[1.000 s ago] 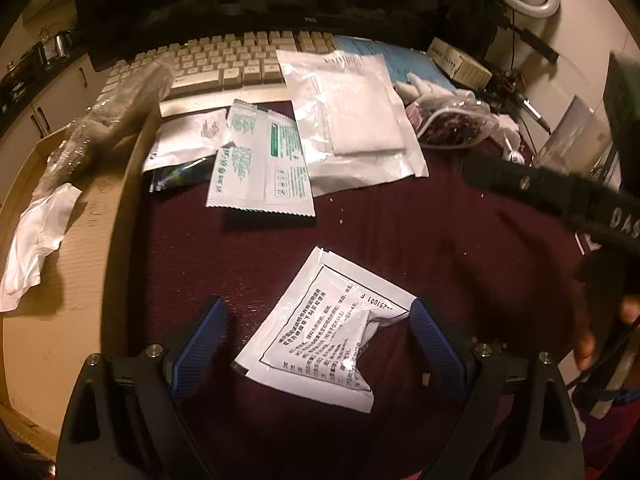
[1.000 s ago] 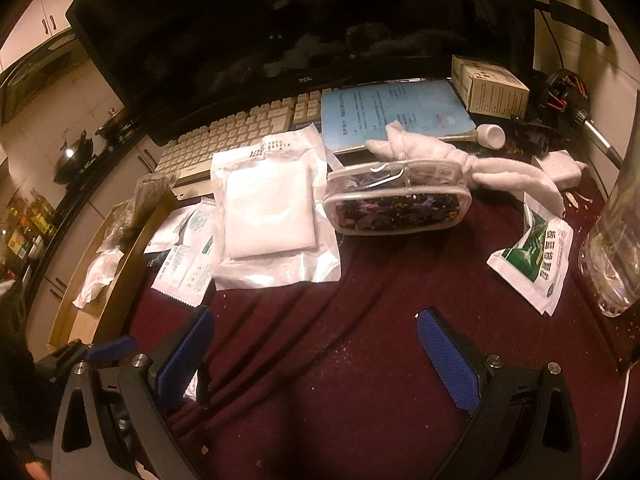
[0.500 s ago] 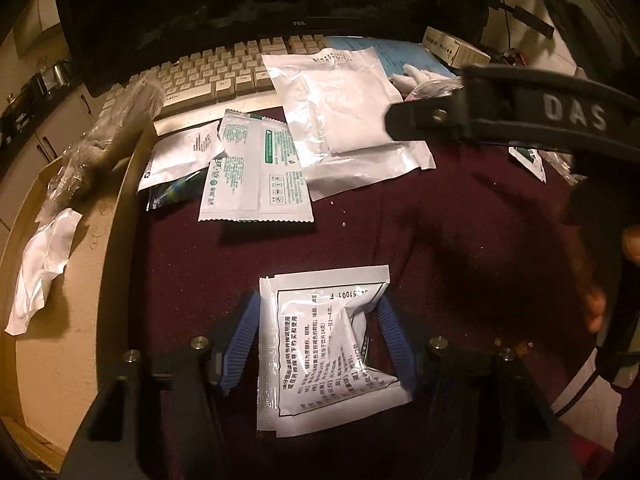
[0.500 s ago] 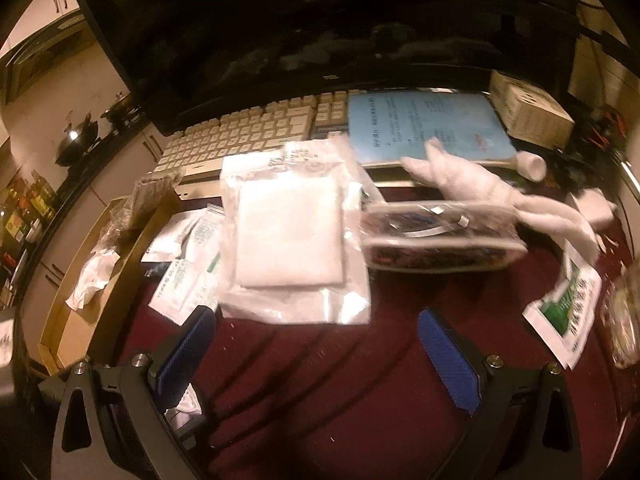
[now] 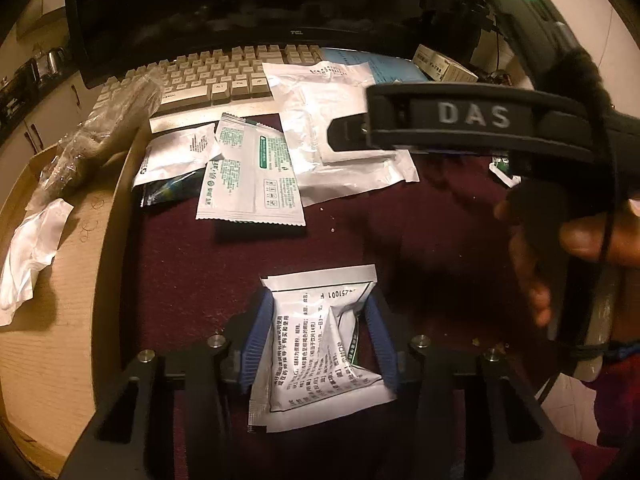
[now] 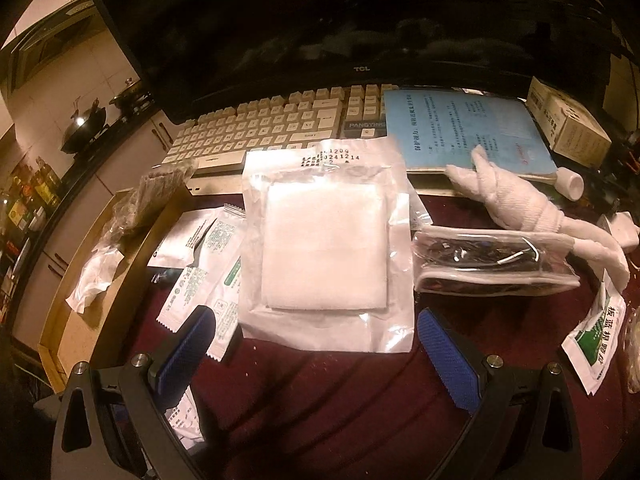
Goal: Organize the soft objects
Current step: 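Grasp the printed sachet with the left gripper while the right gripper grasps the gauze pack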
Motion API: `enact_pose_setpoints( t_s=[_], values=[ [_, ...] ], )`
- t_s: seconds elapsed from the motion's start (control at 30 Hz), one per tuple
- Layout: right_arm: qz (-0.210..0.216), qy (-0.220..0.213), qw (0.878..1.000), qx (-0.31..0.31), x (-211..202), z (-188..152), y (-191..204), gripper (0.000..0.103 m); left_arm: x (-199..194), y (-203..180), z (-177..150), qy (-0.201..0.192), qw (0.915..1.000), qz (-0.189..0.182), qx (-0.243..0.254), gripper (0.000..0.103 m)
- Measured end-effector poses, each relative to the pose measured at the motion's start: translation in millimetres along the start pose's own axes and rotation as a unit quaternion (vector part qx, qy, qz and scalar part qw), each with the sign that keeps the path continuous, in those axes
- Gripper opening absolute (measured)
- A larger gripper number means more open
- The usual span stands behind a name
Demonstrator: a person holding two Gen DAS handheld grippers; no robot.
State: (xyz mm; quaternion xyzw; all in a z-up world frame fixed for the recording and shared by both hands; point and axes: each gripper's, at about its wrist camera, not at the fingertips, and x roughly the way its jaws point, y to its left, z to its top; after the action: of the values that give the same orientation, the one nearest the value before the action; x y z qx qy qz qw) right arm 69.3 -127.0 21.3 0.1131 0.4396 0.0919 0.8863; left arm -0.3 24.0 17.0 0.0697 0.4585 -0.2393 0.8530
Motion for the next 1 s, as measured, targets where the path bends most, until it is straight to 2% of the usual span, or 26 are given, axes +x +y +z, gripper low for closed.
enact_pose_setpoints(
  t_s=[0.47, 0.6, 0.67, 0.73, 0.83, 1.0],
  values=[
    [-0.039, 0.015, 0.999, -0.002, 44, 21, 2, 0.102, -3, -2, -6, -0.001, 1.0, -0.003, 0.001, 0.047],
    [-0.069, 0.017, 0.997, -0.019, 52, 20, 9, 0.102, -4, -1, -7, -0.004, 1.0, -0.006, -0.003, 0.047],
    [-0.079, 0.014, 0.996, -0.026, 54, 19, 9, 0.094, -6, 0, -7, -0.005, 0.9999, -0.009, -0.008, 0.047],
    [-0.081, 0.013, 0.996, -0.031, 55, 18, 9, 0.077, -7, 0, -7, -0.005, 0.9999, -0.009, -0.01, 0.046],
    [-0.082, 0.01, 0.996, -0.032, 52, 17, 8, 0.071, -8, 1, -7, -0.007, 0.9998, -0.013, -0.013, 0.045],
    [-0.069, 0.003, 0.997, -0.024, 41, 13, 4, 0.066, -11, 0, -6, -0.007, 0.9997, -0.017, -0.013, 0.045]
  ],
)
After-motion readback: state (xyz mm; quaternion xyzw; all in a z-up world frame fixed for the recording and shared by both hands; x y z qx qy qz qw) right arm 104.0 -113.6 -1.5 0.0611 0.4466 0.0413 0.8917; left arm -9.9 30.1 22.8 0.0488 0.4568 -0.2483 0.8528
